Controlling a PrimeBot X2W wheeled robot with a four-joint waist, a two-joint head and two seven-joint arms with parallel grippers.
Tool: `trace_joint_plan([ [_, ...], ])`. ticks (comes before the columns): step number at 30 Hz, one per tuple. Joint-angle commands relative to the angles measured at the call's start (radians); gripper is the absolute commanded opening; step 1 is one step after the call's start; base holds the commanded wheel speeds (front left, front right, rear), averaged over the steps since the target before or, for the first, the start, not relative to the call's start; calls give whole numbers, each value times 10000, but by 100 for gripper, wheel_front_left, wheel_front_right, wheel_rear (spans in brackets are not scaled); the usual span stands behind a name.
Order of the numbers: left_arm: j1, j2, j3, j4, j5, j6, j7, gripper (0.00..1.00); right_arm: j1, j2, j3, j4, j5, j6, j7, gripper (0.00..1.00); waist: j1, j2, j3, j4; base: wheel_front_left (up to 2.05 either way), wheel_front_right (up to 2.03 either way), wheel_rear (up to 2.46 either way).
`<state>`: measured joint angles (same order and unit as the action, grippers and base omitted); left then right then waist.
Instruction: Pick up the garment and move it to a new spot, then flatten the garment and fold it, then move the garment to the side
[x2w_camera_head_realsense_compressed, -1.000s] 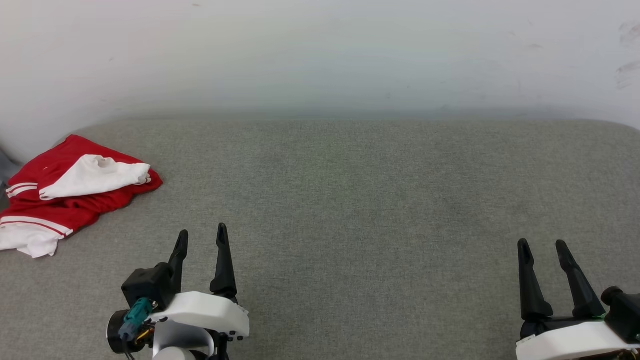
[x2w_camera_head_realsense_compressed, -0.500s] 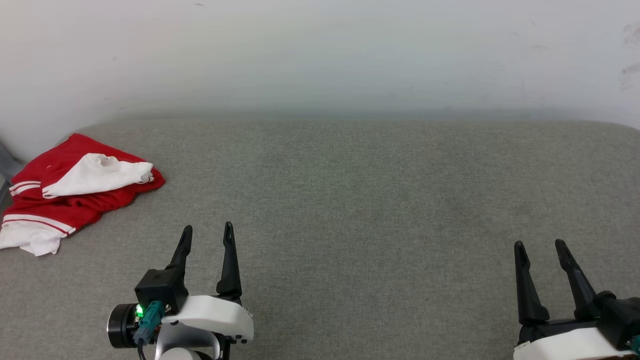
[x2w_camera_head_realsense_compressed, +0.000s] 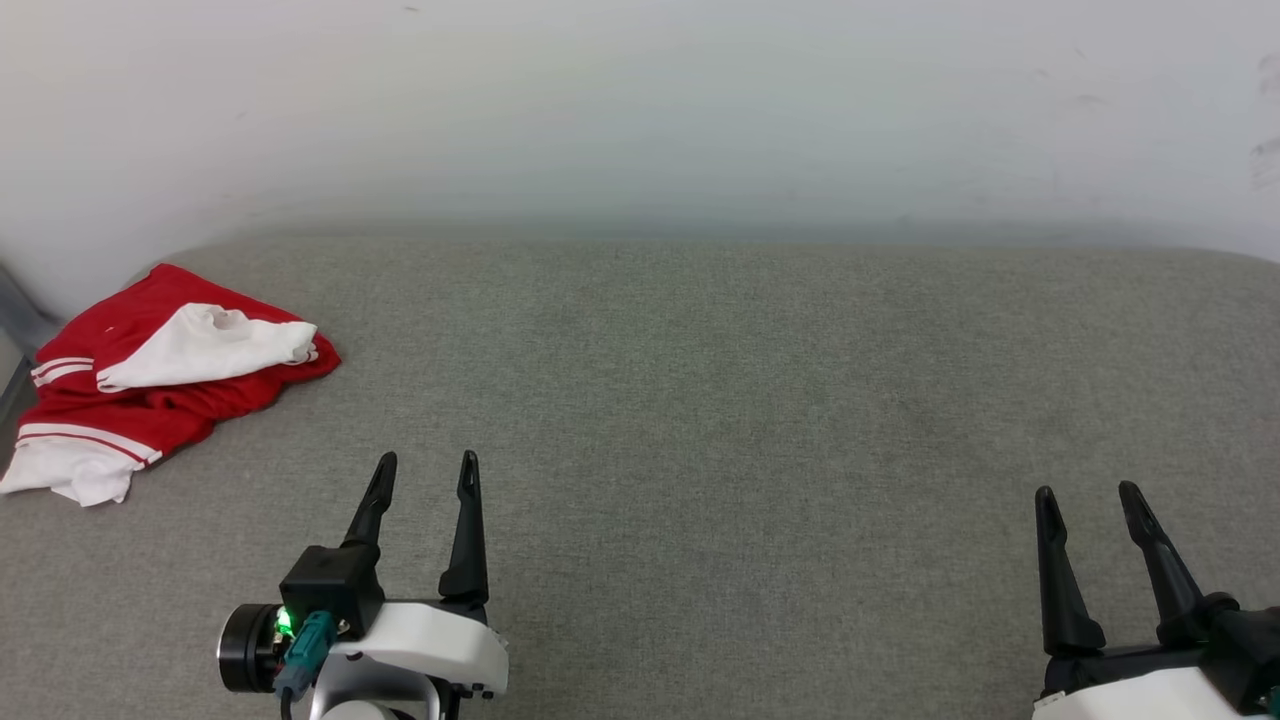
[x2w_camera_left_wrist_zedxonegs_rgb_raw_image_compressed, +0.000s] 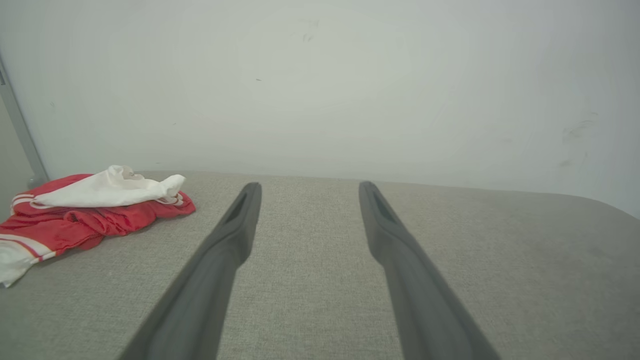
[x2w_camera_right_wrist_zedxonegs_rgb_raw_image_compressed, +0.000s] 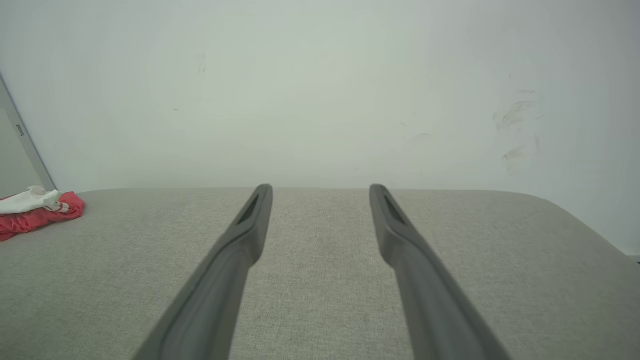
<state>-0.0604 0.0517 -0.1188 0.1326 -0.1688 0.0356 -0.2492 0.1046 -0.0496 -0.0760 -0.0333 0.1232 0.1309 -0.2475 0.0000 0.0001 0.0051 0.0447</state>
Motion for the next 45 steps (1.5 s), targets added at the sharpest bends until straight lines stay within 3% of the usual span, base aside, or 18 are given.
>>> trace_joint_plan([
  [1,91,-14,25,11,148,-49,-64,100,130,-12,-20,-66,-86,-3,-94,100,0,-1,-8,8,0,0,0],
  [35,1,-18,4,563,-219,-24,-166,100,153,-11,-42,170,655,-3,-182,100,0,-1,-31,29,0,0,0],
  [45,-131,-15,140,619,-83,186,-166,100,162,-11,52,105,548,-3,-182,100,0,-1,8,521,0,0,0],
])
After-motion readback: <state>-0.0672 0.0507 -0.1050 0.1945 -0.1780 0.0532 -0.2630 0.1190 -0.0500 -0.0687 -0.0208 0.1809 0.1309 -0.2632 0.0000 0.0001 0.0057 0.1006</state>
